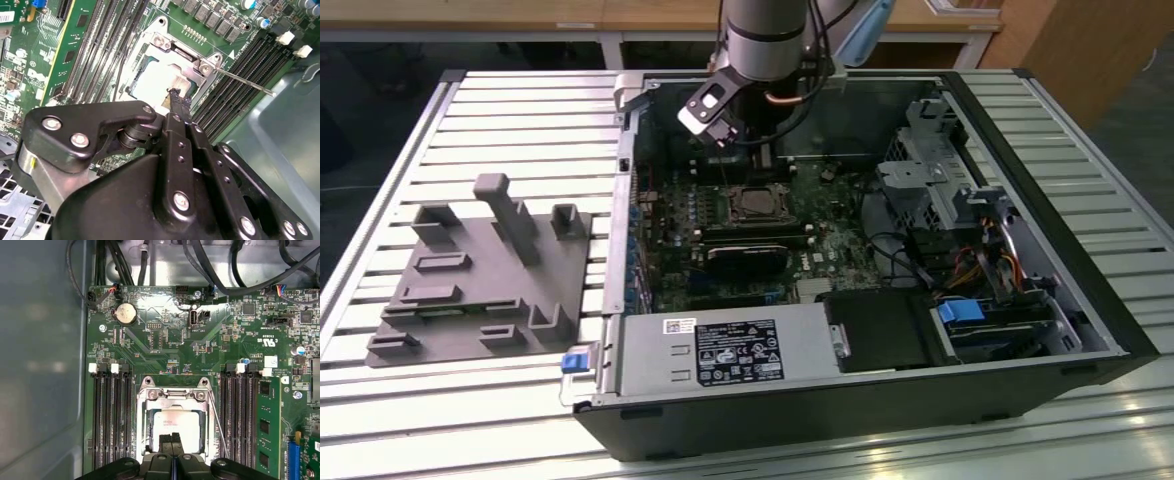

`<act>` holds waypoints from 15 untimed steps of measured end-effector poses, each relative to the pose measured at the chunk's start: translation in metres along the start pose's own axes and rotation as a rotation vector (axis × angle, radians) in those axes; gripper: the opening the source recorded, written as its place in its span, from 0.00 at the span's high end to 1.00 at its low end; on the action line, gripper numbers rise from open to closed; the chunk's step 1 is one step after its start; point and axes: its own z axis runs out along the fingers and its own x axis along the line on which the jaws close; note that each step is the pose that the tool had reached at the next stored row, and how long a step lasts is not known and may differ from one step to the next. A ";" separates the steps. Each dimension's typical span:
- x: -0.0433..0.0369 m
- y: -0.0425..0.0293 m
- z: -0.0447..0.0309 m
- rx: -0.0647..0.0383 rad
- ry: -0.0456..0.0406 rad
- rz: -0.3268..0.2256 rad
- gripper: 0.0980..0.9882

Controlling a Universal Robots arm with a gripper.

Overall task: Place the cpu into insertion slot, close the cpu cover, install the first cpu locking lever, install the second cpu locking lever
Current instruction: 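Install the first cpu locking lever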

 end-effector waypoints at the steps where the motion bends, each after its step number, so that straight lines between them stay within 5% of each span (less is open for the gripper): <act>1: 0.0000 0.0000 -0.0008 0.000 0.0001 0.000 0.97; 15: 0.0002 0.0004 -0.0129 0.000 0.0002 0.000 0.97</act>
